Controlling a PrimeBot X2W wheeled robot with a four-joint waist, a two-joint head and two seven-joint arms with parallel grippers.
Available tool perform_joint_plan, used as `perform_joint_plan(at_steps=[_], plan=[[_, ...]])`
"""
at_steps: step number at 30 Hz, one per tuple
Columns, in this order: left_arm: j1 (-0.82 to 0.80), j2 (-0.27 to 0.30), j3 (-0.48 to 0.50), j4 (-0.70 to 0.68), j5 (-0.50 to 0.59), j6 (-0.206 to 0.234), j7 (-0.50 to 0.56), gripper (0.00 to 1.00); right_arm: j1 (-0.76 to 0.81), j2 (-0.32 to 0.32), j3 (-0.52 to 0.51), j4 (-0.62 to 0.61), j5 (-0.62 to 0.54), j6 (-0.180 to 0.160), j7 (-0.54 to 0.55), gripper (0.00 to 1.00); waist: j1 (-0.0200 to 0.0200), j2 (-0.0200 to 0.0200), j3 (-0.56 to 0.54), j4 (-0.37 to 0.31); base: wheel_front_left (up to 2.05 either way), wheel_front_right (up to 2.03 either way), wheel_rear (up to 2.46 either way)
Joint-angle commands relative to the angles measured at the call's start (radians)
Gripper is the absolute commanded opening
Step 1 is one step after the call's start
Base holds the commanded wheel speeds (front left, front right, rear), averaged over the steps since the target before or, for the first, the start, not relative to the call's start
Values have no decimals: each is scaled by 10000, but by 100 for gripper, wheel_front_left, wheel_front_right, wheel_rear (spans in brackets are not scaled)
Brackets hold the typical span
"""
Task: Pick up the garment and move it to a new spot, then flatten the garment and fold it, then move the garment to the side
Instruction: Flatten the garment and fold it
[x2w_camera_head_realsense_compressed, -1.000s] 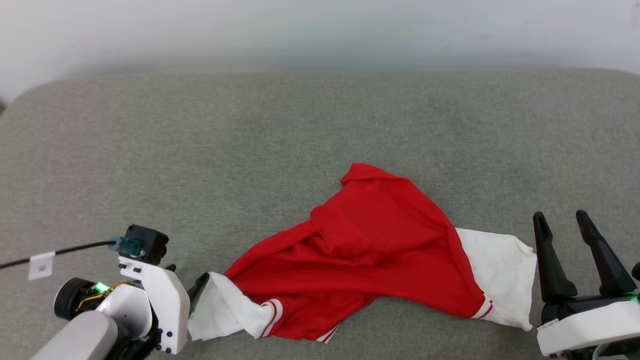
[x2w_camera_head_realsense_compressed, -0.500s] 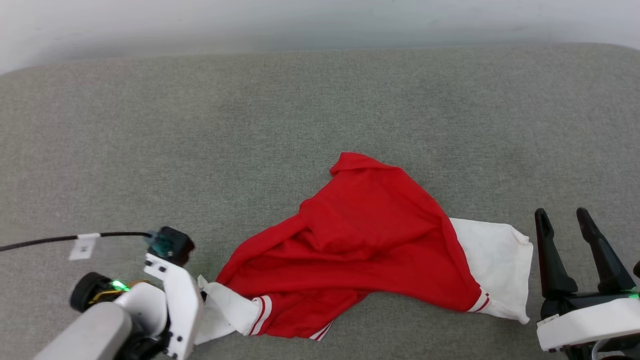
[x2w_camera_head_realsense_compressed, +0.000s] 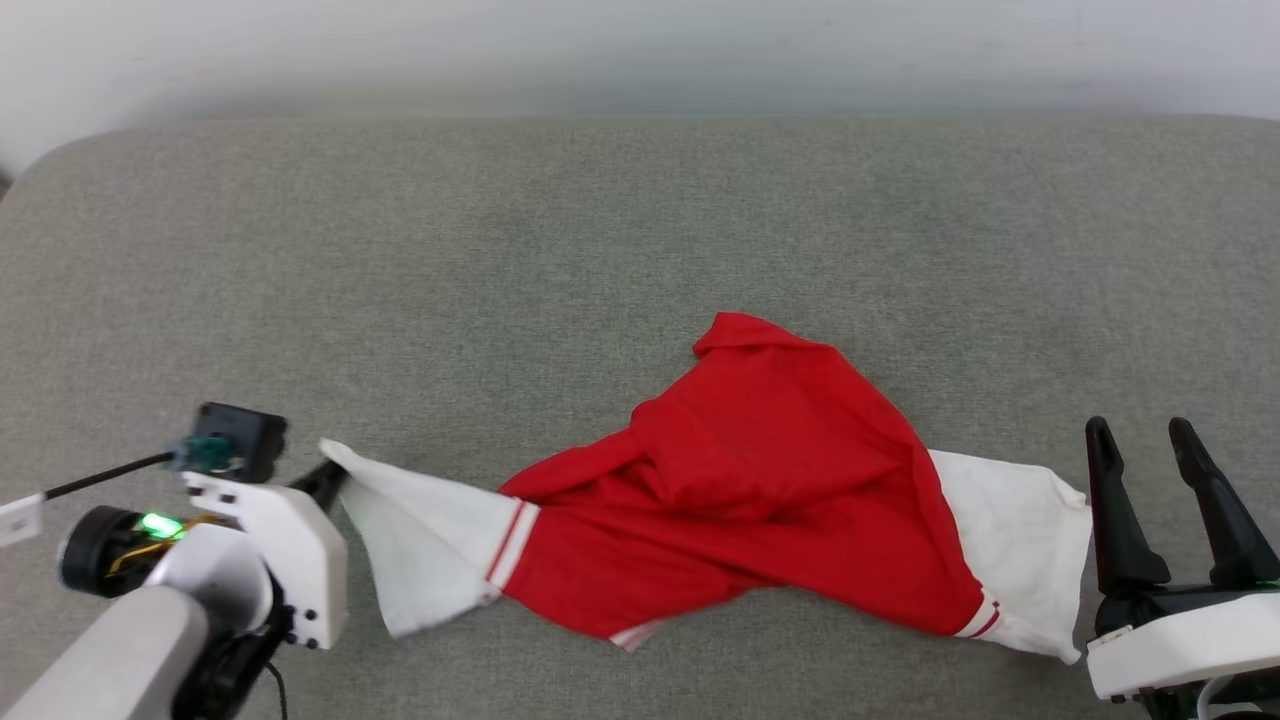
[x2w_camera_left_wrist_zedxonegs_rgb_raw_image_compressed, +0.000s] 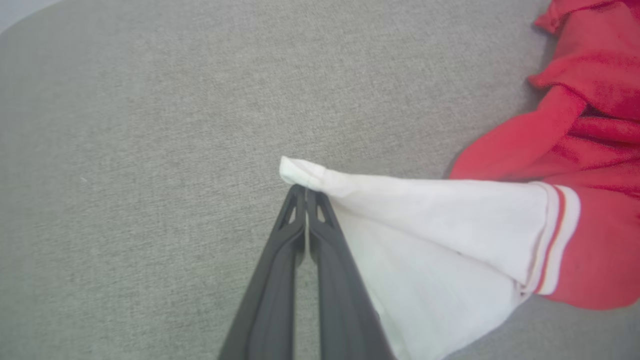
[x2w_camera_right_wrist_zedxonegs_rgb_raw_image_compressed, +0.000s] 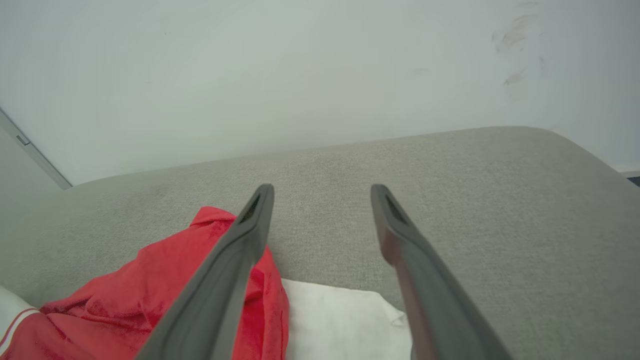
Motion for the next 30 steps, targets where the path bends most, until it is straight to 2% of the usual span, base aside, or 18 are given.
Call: perform_joint_plan(at_steps=[1,5,9,12,16,17,18,23,30], plan=[[213,61,208,-117,4,220,-247,0,71,14,-21,-35,72,-4,21,100,0,0,-6,83,0,0,0],[973,253,905,-246,-425,846,-757,0,66,14,-48,-78,65,-4,85,100,0,0,24,178,0,0,0],[2024,-34,1271,-9,-1110,1162,-1097,0,8,14,-58,-129,46,-5,116,100,0,0,67,173,0,0,0],[2710,-499,1377,348,-1677,1201,-1293,0,-62,12,-86,-135,40,-5,97,100,0,0,67,132,0,0,0],[3204,-1186,1406,905,-2159,986,-1686,0,-76,14,-151,-104,82,-5,80,100,0,0,10,105,0,0,0],[3180,-1345,1457,1007,-2229,912,-1883,42,-64,12,-191,-101,83,-5,73,100,0,0,-17,113,0,0,0],[3123,-1473,1482,1066,-2269,811,-2060,100,-52,12,-240,-111,77,-5,63,100,0,0,-52,125,0,0,0],[2585,-1540,1981,1113,-1976,566,-3475,100,19,12,-420,-190,-60,-5,164,100,0,0,-363,144,0,0,0],[2465,-1648,2222,102,-1178,1267,-4832,100,280,13,-598,-258,-120,-5,397,100,0,0,-939,109,0,0,0]])
